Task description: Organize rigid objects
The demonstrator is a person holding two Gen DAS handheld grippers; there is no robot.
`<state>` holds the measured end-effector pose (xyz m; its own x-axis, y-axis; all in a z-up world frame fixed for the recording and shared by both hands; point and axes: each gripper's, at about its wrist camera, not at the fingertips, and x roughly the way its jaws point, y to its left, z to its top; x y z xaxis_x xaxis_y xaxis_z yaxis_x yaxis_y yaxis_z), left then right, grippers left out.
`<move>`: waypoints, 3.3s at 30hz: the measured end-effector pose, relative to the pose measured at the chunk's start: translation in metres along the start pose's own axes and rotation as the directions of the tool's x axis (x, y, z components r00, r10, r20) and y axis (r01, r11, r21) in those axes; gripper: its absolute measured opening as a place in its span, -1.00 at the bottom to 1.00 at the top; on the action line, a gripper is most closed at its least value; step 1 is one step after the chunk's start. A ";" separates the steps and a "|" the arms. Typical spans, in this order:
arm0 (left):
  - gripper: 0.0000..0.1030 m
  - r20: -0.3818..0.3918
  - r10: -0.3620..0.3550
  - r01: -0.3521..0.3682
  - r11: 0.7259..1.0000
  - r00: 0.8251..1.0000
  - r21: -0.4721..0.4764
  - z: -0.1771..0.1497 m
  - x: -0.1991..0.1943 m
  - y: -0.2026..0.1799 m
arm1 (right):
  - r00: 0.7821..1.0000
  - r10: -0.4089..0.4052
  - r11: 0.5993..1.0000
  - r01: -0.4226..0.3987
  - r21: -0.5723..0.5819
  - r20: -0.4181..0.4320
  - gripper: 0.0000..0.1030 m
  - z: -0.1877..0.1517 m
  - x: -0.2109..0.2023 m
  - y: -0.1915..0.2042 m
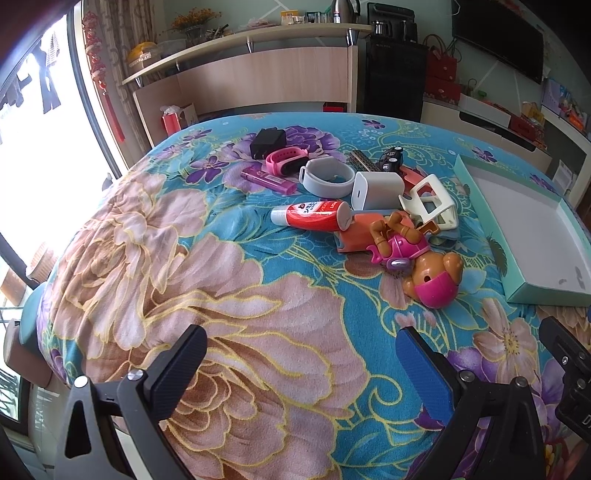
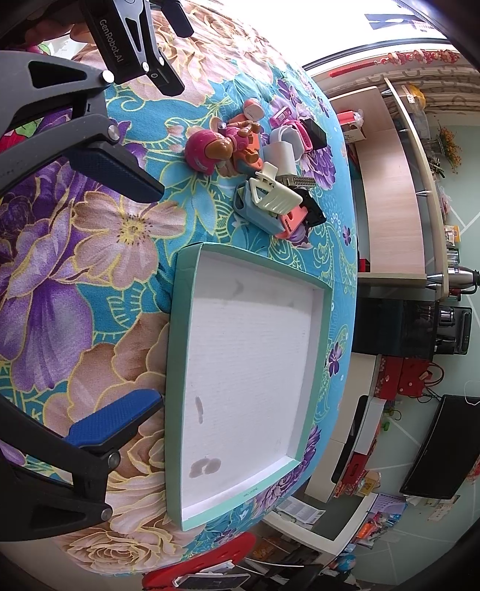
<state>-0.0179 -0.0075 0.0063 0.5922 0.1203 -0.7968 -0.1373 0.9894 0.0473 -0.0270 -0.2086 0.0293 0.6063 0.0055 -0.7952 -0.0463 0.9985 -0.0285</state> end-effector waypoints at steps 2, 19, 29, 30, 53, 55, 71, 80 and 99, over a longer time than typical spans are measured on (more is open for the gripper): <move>1.00 0.000 0.000 0.000 1.000 1.000 0.000 0.000 0.000 0.000 | 1.000 0.000 1.000 0.000 0.000 -0.001 0.96 0.000 0.000 0.000; 1.00 -0.004 -0.024 0.024 1.000 1.000 -0.020 0.004 -0.002 0.005 | 1.000 -0.005 1.000 0.005 -0.005 0.012 0.96 0.001 -0.002 0.002; 1.00 -0.021 -0.061 0.059 0.996 0.998 -0.068 0.038 -0.001 0.036 | 0.984 0.170 0.981 -0.163 -0.107 0.058 0.95 0.028 -0.022 0.035; 1.00 -0.026 -0.062 0.060 0.995 0.998 -0.082 0.042 0.001 0.040 | 0.981 0.190 0.975 -0.183 -0.125 0.047 0.95 0.031 -0.021 0.041; 1.00 -0.083 -0.222 0.226 0.974 0.971 0.033 0.084 0.079 0.028 | 0.941 0.291 0.916 -0.326 -0.234 -0.171 0.67 0.047 0.068 0.105; 1.00 -0.082 -0.232 0.237 0.970 0.969 0.056 0.086 0.083 0.027 | 0.939 0.296 0.913 -0.332 -0.237 -0.176 0.67 0.047 0.071 0.106; 0.54 -0.056 -0.418 0.421 0.906 0.907 0.052 0.088 0.092 0.033 | 0.924 0.334 0.909 -0.367 -0.196 -0.185 0.11 0.049 0.076 0.102; 0.54 -0.027 -0.398 0.399 0.917 0.917 0.021 0.083 0.081 0.036 | 0.913 0.368 0.901 -0.396 -0.175 -0.176 -0.16 0.049 0.071 0.099; 0.54 0.123 -0.408 0.417 0.906 0.905 -0.064 0.113 0.020 0.045 | 0.887 0.460 0.887 -0.457 -0.071 0.042 -0.23 0.085 0.020 0.052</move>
<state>0.0777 0.0485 0.0602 0.6894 -0.2849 -0.6661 0.0723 0.9419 -0.3280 0.0500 -0.1523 0.0635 0.5495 0.4668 -0.6929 -0.3745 0.8790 0.2952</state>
